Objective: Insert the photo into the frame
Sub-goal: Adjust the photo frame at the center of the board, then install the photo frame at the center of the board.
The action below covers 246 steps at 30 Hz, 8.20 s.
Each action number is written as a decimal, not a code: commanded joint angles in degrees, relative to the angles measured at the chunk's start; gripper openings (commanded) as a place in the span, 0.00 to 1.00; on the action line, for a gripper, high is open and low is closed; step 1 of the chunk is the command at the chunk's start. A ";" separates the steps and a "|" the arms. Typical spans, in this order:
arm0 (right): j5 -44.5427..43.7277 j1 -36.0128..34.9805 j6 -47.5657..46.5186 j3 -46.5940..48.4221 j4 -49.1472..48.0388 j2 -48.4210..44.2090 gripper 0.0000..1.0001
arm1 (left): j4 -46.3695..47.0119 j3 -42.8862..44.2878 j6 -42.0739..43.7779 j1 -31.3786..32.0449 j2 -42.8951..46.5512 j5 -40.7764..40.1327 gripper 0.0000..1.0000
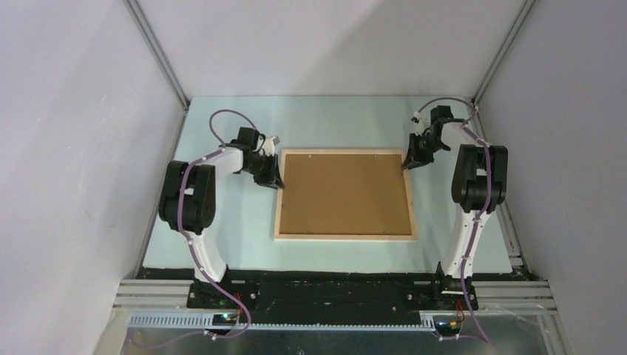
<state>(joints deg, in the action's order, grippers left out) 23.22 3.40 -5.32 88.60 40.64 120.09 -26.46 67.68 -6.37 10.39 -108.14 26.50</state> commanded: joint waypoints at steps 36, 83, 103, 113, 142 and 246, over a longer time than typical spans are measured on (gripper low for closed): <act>-2.27 -5.21 -0.81 -8.97 -3.79 -8.13 0.63 | -7.89 -9.53 7.50 -2.66 6.42 1.09 0.00; -8.23 -8.58 -8.92 -11.20 -4.94 -8.20 0.42 | -7.83 -9.06 7.69 -3.00 6.35 1.80 0.00; -4.30 -8.85 -17.57 -10.80 -0.94 -8.42 0.36 | -7.91 -8.97 7.69 -3.00 6.09 1.69 0.00; -2.38 -8.80 -21.23 -9.55 2.14 -8.05 0.38 | -7.84 -8.97 7.69 -3.02 6.00 1.87 0.00; -1.07 -7.10 -23.65 -8.21 3.55 -8.12 0.50 | -7.89 -8.84 7.78 -3.15 5.92 1.93 0.00; -4.57 -7.39 -31.04 -9.35 5.28 -4.00 0.44 | -7.89 -8.77 7.87 -4.23 5.83 2.77 0.00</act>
<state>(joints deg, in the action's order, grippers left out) 21.93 -3.90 -33.10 79.53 41.76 113.47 -33.80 59.29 -1.26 6.57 -101.14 29.21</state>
